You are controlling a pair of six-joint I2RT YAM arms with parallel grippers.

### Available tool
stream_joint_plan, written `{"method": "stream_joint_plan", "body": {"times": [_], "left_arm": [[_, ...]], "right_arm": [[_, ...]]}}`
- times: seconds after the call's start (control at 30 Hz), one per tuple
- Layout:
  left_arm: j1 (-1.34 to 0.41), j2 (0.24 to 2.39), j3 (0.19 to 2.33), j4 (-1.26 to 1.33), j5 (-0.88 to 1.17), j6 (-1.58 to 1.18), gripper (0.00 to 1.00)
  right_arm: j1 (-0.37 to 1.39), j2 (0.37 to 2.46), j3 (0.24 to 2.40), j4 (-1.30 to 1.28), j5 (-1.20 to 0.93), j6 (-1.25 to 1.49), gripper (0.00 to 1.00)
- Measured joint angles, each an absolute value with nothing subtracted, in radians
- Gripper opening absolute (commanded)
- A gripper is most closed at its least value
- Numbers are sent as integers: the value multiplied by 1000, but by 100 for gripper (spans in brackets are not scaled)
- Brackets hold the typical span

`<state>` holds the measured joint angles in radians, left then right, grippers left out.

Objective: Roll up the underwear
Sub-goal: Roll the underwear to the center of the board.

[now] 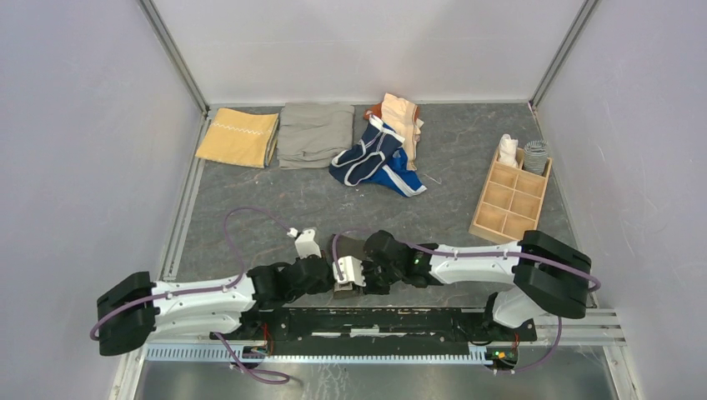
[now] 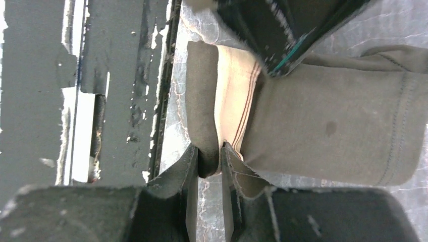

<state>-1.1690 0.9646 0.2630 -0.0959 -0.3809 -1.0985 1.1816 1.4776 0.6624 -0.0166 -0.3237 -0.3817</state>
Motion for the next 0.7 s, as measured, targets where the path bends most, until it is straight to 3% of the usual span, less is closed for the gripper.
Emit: {"method": "stream_joint_plan", "body": {"times": [0.4,0.7], "left_arm": [[-1169,689,305,-366,-482,-1098,2],[-1169,662,335,-385,-487,-1057,2]], "right_arm": [[1029,1575,748,-142,-645,-265,0],[894,1639,735,-88,-836,-54,0]]}}
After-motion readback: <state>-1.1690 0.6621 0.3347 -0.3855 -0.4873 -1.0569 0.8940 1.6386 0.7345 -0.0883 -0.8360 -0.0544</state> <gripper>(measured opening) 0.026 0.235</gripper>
